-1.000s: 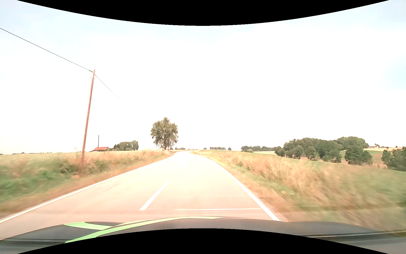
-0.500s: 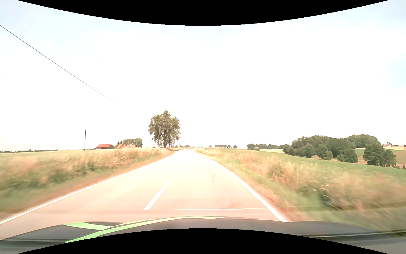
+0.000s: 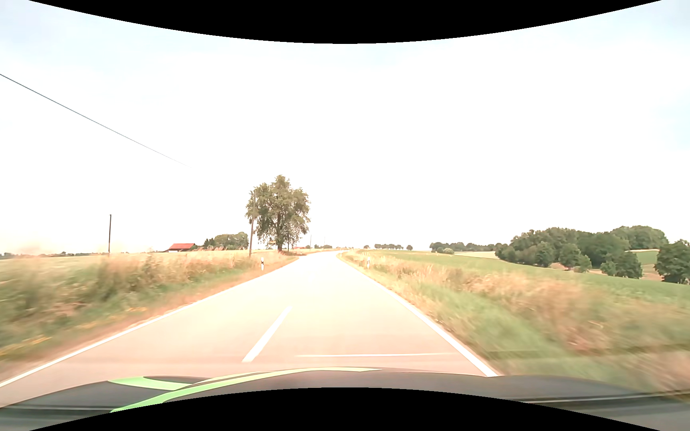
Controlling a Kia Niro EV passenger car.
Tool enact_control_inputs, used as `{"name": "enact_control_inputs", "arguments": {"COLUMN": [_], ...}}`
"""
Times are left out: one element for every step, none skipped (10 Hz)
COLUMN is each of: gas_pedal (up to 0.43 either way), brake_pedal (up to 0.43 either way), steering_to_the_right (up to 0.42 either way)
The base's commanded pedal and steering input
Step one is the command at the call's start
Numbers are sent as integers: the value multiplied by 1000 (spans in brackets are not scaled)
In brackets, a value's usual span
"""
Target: Follow the waypoints while adhering to traffic rules and regulations
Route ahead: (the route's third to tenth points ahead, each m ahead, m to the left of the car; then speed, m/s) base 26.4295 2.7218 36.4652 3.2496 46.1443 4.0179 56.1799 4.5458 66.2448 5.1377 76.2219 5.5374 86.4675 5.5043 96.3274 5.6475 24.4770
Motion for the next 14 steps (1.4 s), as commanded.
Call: {"name": "enact_control_inputs", "arguments": {"gas_pedal": [248,248,248,248,248,248,248,248,248,248,248,248,248,248], "brake_pedal": [0,0,0,0,0,0,0,0,0,0,0,0,0,0], "steering_to_the_right": [-15,-15,-15,-15,-14,-11,-7,-4,-3,-3,-3,-3,-4,-5]}}
